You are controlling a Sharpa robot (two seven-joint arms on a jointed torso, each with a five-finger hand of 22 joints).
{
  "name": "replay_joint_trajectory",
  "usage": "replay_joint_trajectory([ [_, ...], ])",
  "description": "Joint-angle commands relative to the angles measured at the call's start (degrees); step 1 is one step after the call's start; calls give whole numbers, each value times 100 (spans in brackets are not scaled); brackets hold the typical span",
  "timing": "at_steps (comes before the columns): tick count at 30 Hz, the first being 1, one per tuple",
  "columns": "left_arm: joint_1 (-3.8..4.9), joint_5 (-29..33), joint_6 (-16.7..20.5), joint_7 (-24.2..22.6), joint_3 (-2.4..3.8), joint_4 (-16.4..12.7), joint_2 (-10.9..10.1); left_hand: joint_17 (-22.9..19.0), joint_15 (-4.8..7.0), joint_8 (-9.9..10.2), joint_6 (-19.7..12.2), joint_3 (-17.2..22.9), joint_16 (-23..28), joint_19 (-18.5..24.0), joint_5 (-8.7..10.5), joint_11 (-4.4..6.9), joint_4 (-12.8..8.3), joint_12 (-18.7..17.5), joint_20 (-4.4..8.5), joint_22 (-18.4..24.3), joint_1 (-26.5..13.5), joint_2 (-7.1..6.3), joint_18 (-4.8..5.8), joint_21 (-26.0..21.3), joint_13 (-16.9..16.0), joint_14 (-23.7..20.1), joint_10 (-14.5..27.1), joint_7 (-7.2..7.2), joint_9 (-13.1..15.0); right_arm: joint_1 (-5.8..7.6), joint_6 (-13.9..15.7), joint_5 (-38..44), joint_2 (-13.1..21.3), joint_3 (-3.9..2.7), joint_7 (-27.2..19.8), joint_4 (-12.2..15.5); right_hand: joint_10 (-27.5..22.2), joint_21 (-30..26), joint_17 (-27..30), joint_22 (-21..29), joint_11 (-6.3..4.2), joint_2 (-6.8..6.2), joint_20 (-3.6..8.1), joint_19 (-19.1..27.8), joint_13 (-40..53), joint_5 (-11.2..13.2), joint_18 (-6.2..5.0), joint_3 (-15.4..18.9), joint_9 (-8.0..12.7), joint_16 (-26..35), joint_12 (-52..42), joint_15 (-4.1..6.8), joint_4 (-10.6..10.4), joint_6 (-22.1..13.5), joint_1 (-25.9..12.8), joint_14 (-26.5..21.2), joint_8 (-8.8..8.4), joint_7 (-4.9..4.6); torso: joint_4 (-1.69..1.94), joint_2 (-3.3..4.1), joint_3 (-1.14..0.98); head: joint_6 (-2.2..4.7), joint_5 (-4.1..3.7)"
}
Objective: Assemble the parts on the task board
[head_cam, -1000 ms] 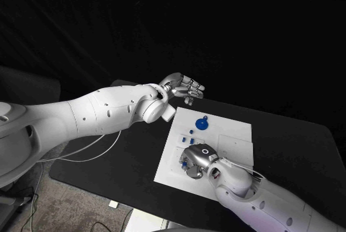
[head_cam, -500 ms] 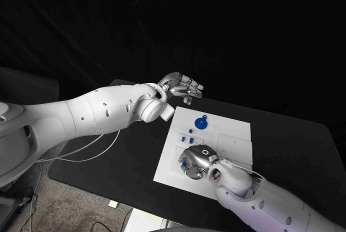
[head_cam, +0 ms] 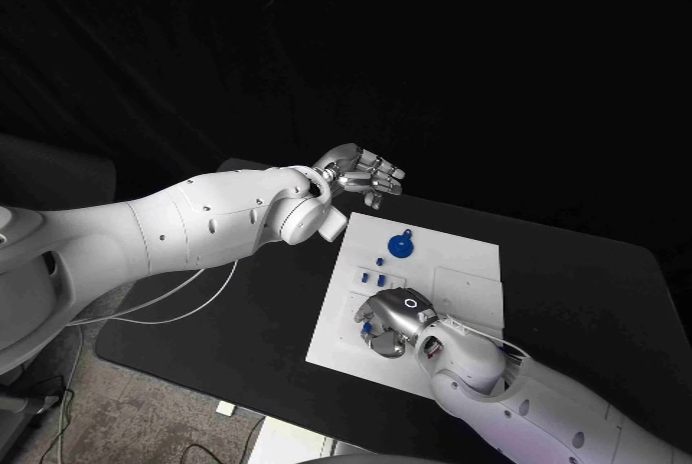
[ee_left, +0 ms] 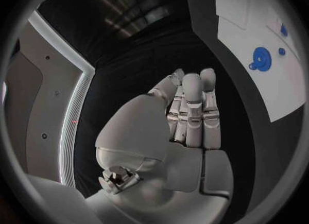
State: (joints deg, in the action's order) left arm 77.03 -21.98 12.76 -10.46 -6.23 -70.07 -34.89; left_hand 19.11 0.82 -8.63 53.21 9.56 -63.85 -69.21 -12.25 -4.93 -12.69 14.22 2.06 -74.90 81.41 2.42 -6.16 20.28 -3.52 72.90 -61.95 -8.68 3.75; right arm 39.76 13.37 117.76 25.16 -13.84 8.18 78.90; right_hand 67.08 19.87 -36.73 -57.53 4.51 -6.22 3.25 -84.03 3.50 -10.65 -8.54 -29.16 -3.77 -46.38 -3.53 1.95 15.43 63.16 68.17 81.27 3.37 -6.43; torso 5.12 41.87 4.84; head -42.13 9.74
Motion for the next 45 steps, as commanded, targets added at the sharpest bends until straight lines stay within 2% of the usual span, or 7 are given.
replay_joint_trajectory([
  [1,3,38,-71,-25,4,-12,0,10,-8,13,-22,10,15,-38,-21,-3,33,-14,7,-105,-22,36,-69,-13,-1,36,-25,-7,-6,-5,218,-94,19,2,-102,39,-168,-45,21,26,28,-63,-62,-199,-3,-42,-101,193,9,-22,6,-58,-19,-131,-41,-10,21,18,2,-1,4,7,-11],
  [11,3,38,-74,-12,4,6,-52,13,-9,12,-30,11,20,-40,-23,-5,38,-20,7,-106,-22,32,-67,-26,0,34,-20,-8,-6,-2,878,-942,341,-86,-365,401,-640,-83,152,373,130,9,-163,-222,-10,134,-189,2238,27,-41,-33,-148,-744,-804,423,-19,11,37,-9,-6,-6,33,-159],
  [17,3,40,-77,-19,3,16,-101,14,-9,12,-33,9,23,-40,-22,-7,36,-22,6,-107,-22,22,-67,-29,-1,33,-21,-10,-6,6,983,-2036,789,-442,-592,818,-104,20,155,469,34,265,-88,-225,1,-105,-151,2598,17,-61,-89,-73,-996,-607,242,7,20,-152,-44,-21,-11,85,-433],
  [22,-15,75,-79,-52,3,50,-126,11,-11,9,-33,6,35,-33,-20,-7,39,-25,4,-106,-28,14,-65,-40,-1,22,-25,-10,-5,75,936,-2939,1287,-675,-669,1066,868,183,79,407,-321,445,102,-227,175,-70,-27,2334,-46,-94,-613,156,-713,-163,281,69,38,33,-114,-57,-35,102,-623],
  [30,-105,197,-80,-118,3,65,-251,7,-12,4,-27,1,51,-22,-16,-6,50,-28,1,-103,-43,14,-60,-56,-1,5,-28,-8,-5,229,104,-4312,1866,-758,-158,1096,43,431,-133,339,-565,584,313,-216,3184,-109,249,2588,-234,-107,-3759,309,-578,149,43,146,50,138,-192,-100,-100,92,-865],
  [38,-224,316,-101,-207,2,53,-429,8,-12,1,-26,-12,56,-23,2,-2,79,-31,-1,-95,-68,20,-52,-81,-1,5,-32,-3,-5,309,-944,-4816,2285,-772,1084,1082,631,1873,-1114,-579,-604,909,344,-273,5986,-118,361,2348,-640,-939,-6123,346,-775,174,38,96,22,277,-246,-161,-164,47,-1043],
  [45,-303,417,-162,-370,2,-73,-551,8,-18,-5,-31,-94,70,-57,45,-1,170,-41,-7,-64,-122,8,-30,-180,-1,-4,-23,2,-5,324,-1669,-5249,2415,-772,2414,1134,763,2300,-1581,-941,-556,734,299,-254,6525,-39,337,2082,-682,-1219,-6292,293,-989,-49,-436,89,28,202,-274,-179,-175,3,-1091],
])
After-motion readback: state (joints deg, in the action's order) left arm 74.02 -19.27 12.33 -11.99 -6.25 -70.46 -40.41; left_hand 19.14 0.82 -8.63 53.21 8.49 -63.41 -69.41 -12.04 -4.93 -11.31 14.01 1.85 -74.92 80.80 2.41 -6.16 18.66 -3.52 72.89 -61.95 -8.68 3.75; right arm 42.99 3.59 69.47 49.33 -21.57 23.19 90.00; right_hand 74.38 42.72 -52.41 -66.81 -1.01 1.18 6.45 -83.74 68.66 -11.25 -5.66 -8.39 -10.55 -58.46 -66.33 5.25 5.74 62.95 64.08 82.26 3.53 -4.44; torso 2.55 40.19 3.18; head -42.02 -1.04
